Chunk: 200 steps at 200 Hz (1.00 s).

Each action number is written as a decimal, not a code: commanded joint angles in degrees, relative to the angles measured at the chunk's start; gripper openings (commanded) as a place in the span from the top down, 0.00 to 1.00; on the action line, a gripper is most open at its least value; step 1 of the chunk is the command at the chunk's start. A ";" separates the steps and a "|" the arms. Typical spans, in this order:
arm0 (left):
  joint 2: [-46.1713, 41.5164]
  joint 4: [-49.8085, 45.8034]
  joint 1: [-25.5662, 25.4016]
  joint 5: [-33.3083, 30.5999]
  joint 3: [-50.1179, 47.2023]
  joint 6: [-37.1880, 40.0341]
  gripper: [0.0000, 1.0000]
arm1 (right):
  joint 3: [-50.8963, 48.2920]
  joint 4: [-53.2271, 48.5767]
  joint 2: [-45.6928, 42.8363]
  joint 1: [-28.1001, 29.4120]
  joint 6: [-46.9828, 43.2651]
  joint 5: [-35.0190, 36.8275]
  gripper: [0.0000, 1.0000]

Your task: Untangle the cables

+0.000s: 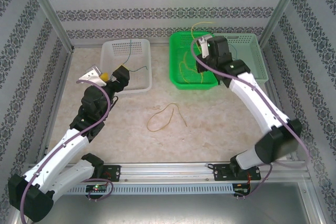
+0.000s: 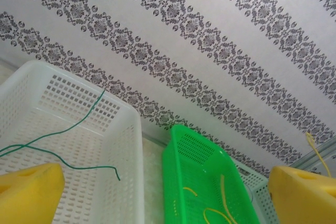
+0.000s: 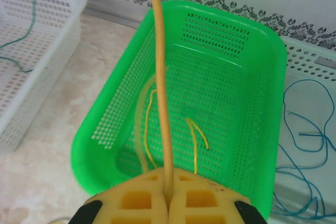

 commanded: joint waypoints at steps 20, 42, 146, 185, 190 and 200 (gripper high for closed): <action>-3.14 -4.13 0.32 -0.41 0.22 2.52 0.00 | 12.80 -10.57 15.47 -5.00 -0.76 -11.60 1.00; -4.10 -4.80 0.50 -0.71 -0.10 3.34 0.00 | 15.82 -13.97 21.90 -6.06 -0.73 -14.34 1.00; -2.51 -14.25 0.67 2.97 -0.21 4.03 0.00 | 19.12 -16.76 23.79 -7.55 3.66 -8.55 0.26; 0.73 -21.80 0.69 8.46 -3.08 1.80 0.00 | 11.29 -12.72 13.41 -6.21 5.07 -9.27 0.20; 1.07 -22.60 0.67 9.03 -3.49 1.42 0.00 | 9.97 -12.20 12.07 -5.97 5.52 -9.65 0.20; 1.88 -24.13 0.58 10.11 -4.21 0.65 0.00 | 7.34 -11.19 9.54 -5.79 6.81 -10.91 0.20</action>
